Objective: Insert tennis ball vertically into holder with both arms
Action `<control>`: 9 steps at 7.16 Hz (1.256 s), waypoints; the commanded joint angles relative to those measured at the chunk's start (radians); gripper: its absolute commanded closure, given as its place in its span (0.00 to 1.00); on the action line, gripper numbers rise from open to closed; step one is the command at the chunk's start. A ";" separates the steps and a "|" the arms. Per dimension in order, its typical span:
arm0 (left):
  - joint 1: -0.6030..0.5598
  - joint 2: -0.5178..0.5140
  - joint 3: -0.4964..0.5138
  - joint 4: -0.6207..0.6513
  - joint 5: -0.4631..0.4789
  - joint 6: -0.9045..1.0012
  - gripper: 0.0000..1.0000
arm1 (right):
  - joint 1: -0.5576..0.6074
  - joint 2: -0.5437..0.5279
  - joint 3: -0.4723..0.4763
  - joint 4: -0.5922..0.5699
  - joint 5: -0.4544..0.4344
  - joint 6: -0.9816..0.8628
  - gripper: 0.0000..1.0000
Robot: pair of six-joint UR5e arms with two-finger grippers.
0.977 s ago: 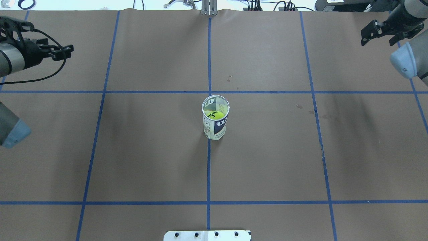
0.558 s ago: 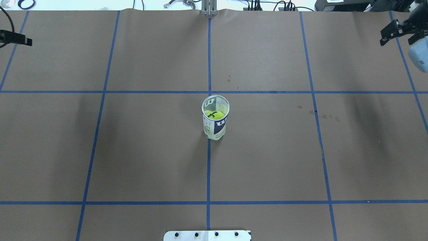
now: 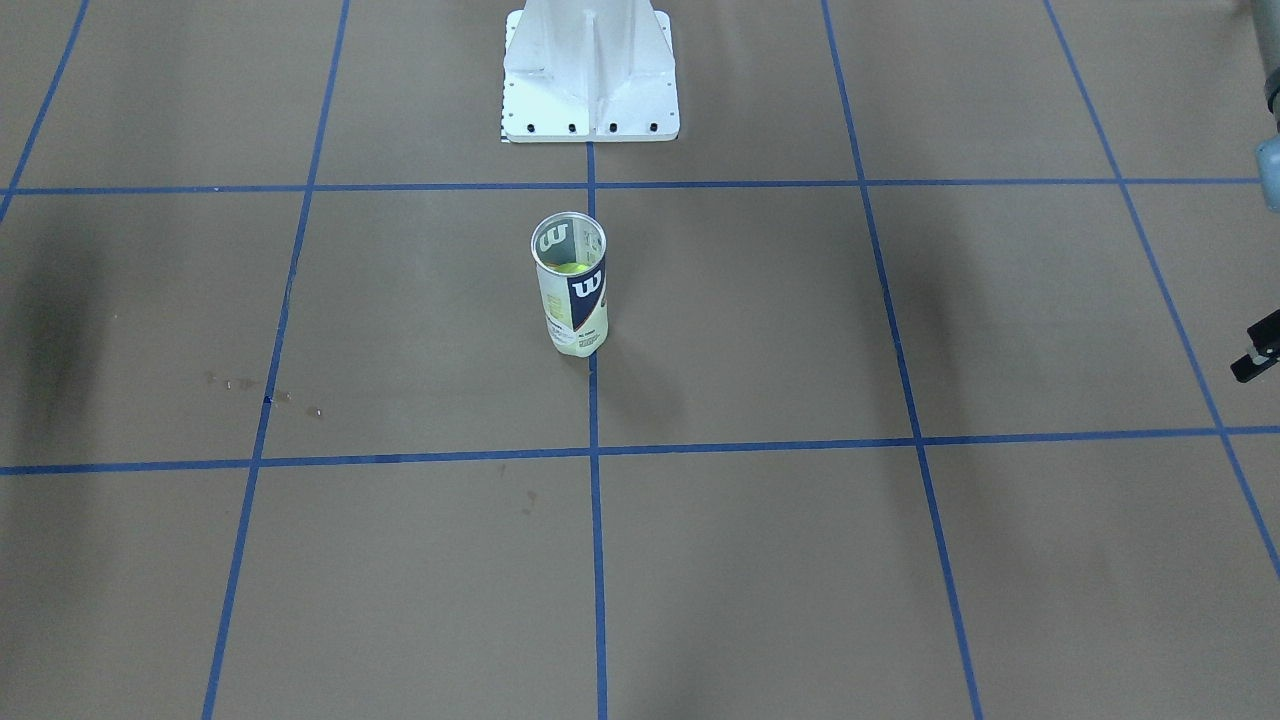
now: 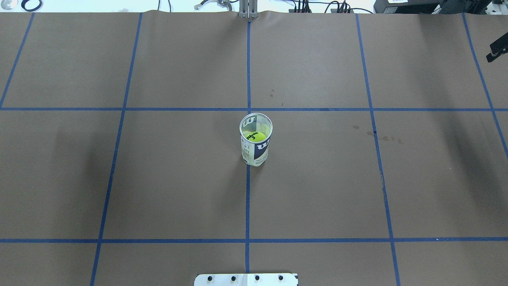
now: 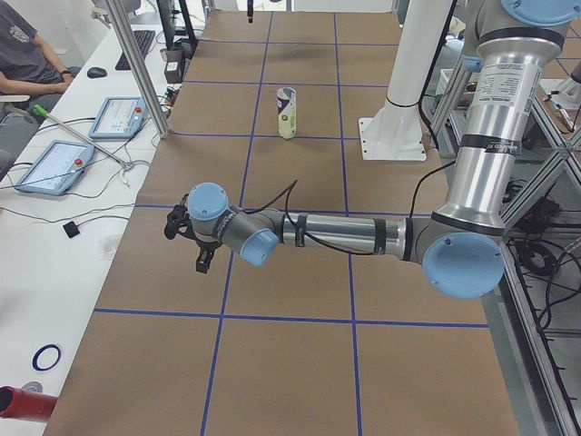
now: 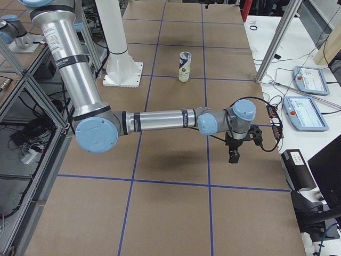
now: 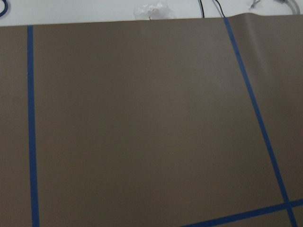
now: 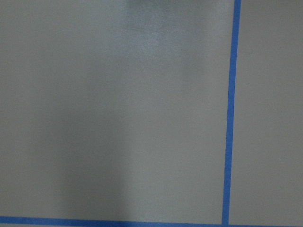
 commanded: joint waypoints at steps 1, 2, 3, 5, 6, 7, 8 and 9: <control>-0.004 0.015 -0.032 0.111 -0.004 0.037 0.00 | 0.050 -0.041 0.036 -0.004 0.027 -0.032 0.00; -0.006 0.061 -0.076 0.119 -0.007 0.035 0.00 | 0.050 -0.110 0.104 0.002 0.013 -0.034 0.00; -0.014 0.095 -0.119 0.160 -0.037 0.029 0.00 | 0.050 -0.139 0.129 0.002 0.021 -0.034 0.00; -0.065 0.146 -0.158 0.171 -0.017 0.029 0.00 | 0.050 -0.165 0.133 0.002 0.013 -0.037 0.00; -0.055 0.151 -0.172 0.173 -0.007 0.034 0.00 | 0.050 -0.176 0.138 0.002 0.018 -0.044 0.00; -0.058 0.163 -0.182 0.190 -0.004 0.034 0.00 | 0.050 -0.182 0.135 0.002 0.021 -0.051 0.00; -0.063 0.164 -0.219 0.260 0.075 0.037 0.00 | 0.050 -0.187 0.138 0.002 0.021 -0.052 0.00; -0.057 0.208 -0.295 0.301 0.149 0.038 0.00 | 0.050 -0.187 0.140 0.002 0.024 -0.052 0.00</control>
